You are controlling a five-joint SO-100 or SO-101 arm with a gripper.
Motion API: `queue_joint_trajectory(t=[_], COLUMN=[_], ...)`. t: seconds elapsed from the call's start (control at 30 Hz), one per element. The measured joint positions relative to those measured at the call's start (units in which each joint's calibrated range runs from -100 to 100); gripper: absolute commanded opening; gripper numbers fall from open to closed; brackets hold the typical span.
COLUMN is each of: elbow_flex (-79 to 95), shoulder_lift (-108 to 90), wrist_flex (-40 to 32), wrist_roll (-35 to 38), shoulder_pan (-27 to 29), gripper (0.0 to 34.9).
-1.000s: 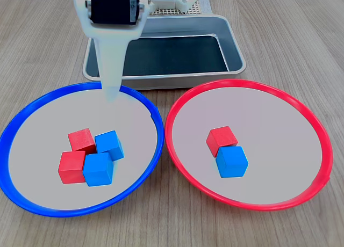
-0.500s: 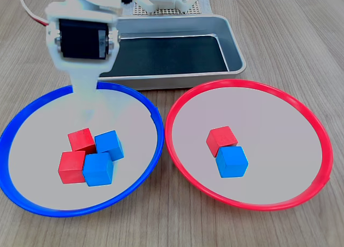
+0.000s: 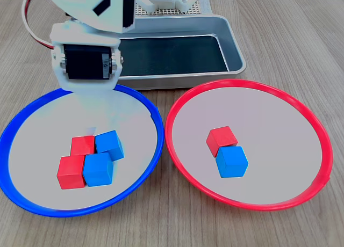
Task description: Relocate any misplaced blocks to their matching dishes.
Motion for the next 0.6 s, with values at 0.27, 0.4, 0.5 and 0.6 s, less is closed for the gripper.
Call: queue_joint_trajectory(t=[0.27, 0.4, 0.5, 0.6], elbow_flex=[0.0, 0.0, 0.0, 0.0], shoulder_lift=[0.0, 0.0, 0.0, 0.0], wrist_flex=[1.5, 1.5, 1.1, 0.0], wrist_roll=[-0.1, -0.4, -0.4, -0.4], shoulder_pan=[-2.5, -3.8, -3.9, -3.9], gripper=[0.4, 0.4, 0.4, 0.4])
